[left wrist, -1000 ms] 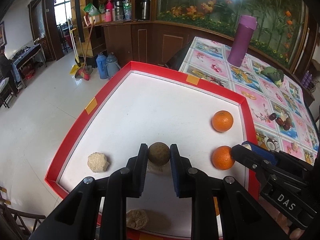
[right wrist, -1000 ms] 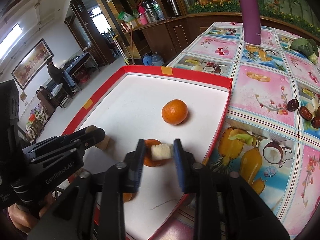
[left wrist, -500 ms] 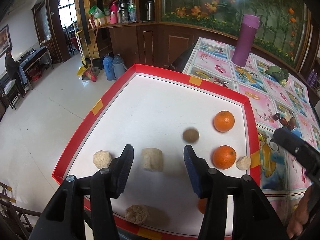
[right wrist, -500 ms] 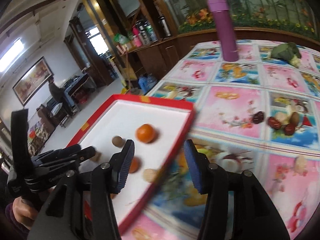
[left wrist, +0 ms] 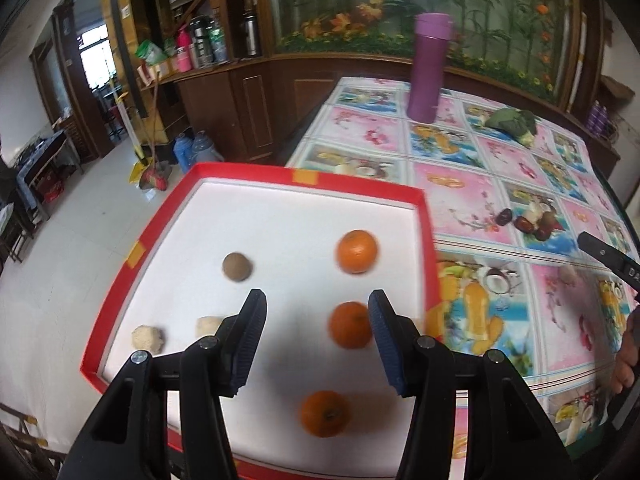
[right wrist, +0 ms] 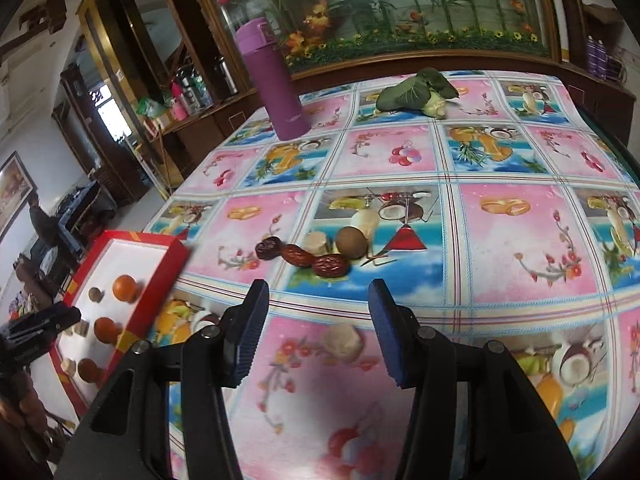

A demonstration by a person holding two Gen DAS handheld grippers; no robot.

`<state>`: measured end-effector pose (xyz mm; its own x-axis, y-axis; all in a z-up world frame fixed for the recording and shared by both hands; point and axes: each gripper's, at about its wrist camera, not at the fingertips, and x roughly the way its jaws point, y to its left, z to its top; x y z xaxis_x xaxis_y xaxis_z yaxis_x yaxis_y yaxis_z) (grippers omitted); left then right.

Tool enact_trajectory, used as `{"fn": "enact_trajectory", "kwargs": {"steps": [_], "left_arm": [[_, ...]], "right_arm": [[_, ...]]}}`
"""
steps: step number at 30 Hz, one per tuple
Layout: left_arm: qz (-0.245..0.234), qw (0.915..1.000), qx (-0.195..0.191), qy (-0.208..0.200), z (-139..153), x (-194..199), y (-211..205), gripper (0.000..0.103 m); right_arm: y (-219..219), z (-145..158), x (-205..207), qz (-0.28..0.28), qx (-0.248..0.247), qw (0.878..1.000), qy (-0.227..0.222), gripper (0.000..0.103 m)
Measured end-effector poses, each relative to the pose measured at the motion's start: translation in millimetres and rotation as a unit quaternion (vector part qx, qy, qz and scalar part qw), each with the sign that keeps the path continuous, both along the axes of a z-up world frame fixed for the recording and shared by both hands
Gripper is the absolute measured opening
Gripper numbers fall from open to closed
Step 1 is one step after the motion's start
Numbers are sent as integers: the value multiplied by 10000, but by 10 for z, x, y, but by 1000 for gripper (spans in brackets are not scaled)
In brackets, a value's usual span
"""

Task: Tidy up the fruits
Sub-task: 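Grasp a red date with the right gripper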

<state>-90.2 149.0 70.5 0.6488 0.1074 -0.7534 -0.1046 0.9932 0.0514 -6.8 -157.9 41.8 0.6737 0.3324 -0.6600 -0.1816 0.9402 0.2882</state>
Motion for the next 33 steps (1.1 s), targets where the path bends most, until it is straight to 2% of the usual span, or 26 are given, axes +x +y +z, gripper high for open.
{"fn": "enact_trajectory", "kwargs": {"steps": [6,11,13,18,22,26,28,33], "left_arm": [[-388,9992,11,28,34,25,-329,55],[-451,9989,62,89,29,47,-411,55],[-490,9987,76,107,27,64,-446,55],[-673,9976,146,115,54,160,-613,55],[-884,9958,152,156,56,236,-817,55],[-1173,9927,135,251,31,278,-1090,55],[-1349,9903,164,289,12,289,-1247,55],[-1846,9820,123,372,-85,397,-1714,55]], "right_arm": [[85,-176,293,275,-191,9990,302,53],[150,-275,515,255,-253,9978,560,43],[198,-299,570,226,-447,9969,609,39],[313,-309,620,299,-918,9941,496,30],[242,-297,630,345,-937,9937,515,30],[-107,-181,690,136,-365,9975,585,30],[-373,-81,717,-173,-134,9985,509,30],[-882,4,738,-789,472,9942,563,30]]}}
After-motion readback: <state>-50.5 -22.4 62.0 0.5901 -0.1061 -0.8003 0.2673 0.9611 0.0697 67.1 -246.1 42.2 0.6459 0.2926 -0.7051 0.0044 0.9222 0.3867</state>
